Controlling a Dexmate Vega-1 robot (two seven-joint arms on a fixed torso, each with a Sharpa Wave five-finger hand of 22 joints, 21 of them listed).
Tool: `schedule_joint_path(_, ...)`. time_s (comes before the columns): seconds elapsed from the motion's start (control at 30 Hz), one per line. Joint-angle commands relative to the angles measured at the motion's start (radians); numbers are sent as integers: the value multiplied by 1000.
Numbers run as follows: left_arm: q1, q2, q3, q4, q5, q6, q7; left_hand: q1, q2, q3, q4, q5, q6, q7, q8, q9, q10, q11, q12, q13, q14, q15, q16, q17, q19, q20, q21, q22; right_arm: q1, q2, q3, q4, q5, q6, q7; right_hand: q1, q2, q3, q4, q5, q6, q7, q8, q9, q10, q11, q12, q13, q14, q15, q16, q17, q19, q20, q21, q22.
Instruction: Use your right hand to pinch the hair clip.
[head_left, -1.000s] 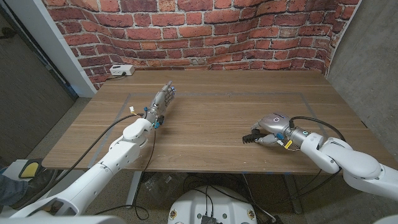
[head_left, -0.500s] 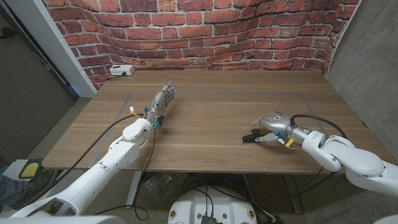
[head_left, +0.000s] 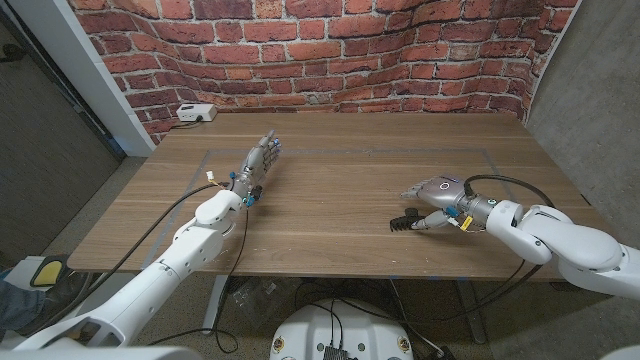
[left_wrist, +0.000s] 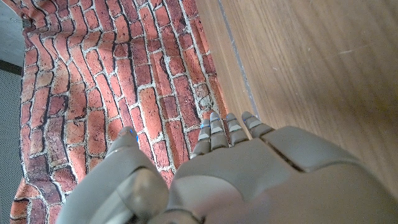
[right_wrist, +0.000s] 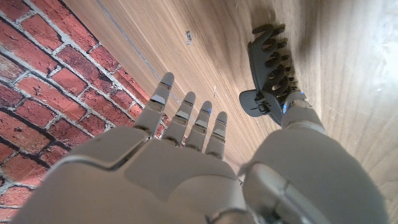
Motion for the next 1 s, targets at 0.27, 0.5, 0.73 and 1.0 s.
schedule_joint_path(0.27, -33, -7, 3, 44, -8, -1, -30, 9, 1, -3, -2, -4, 4, -5, 1, 5, 2, -1, -3, 2, 0, -4, -1, 4, -5, 1, 2, 5, 48, -44, 28, -45, 121, 44, 116, -46, -8, -27, 9, 14, -59, 32, 7, 2, -60, 44, 6, 4, -70, 36, 3, 5, -21, 18, -4, -1)
schedule_joint_path(0.5, -44, -6, 5, 50, -7, 2, -36, 10, 2, -4, -3, -4, 4, -7, 1, 5, 1, -1, -4, 2, 1, -4, -1, 4, -5, 1, 2, 5, 21, -70, 83, -73, 197, 46, 81, -70, -13, -40, 17, 15, -54, 39, 14, 2, -58, 51, 14, 5, -73, 42, 9, 5, -23, 22, -2, -2)
schedule_joint_path(0.73, -54, -10, 10, 59, -8, 4, -47, 11, 3, -4, -3, -4, 4, -6, 1, 5, 2, -2, -3, 2, 0, -4, -1, 4, -6, -1, 2, 5, -20, -51, 146, -74, 290, 24, 24, -114, -13, -60, 35, 14, -44, 40, 22, 3, -46, 56, 24, 5, -67, 43, 17, 6, -10, 29, 5, -2)
schedule_joint_path(1.0, -56, -7, 12, 51, -5, 9, -47, 11, 4, -5, -3, -5, 4, -6, 0, 5, 3, 2, -3, 2, 1, -4, 0, 4, -5, -3, 3, 5, -80, 43, 225, -44, 388, 5, -85, -163, -4, -78, 58, 11, -45, 41, 24, 3, -42, 61, 30, 5, -66, 43, 20, 7, 0, 30, 9, -3)
